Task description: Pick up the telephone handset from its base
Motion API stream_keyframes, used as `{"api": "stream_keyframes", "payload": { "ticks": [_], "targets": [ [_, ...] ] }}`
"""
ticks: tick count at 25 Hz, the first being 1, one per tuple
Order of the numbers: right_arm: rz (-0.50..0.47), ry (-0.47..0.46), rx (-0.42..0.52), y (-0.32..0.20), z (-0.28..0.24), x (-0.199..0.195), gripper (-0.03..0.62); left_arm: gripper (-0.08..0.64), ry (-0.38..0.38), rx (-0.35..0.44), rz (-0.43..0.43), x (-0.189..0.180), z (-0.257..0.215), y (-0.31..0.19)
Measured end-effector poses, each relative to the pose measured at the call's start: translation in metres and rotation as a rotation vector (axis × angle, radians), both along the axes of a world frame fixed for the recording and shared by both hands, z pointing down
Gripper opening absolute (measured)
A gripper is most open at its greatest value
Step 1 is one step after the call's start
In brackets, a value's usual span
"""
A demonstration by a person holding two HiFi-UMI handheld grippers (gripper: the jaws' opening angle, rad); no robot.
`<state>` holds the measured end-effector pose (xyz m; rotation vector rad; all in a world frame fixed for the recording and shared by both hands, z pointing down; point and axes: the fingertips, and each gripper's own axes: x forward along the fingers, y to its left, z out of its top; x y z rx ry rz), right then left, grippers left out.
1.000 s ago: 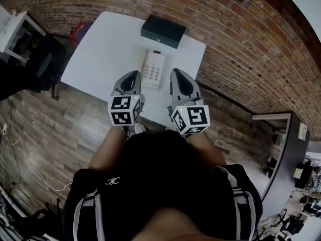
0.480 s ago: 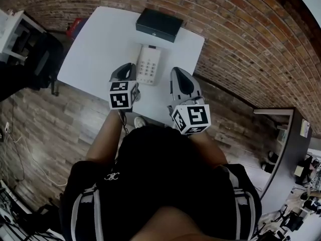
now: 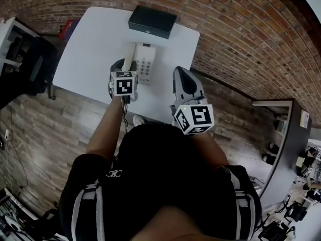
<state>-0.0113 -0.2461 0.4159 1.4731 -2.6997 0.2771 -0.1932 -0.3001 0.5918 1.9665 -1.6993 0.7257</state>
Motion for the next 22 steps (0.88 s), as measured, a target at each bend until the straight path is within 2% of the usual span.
{"api": "stream_keyframes", "payload": {
  "ticks": [10, 22],
  "targets": [
    [0.098, 0.008, -0.026, -0.002, 0.007, 0.031, -0.002, 0.187, -0.051, -0.09, -0.045, -0.019, 0.043, -0.018],
    [0.178, -0.003, -0.05, -0.005, 0.012, 0.053, -0.002, 0.192, -0.082, -0.128, -0.038, -0.021, 0.066, -0.037]
  ]
}}
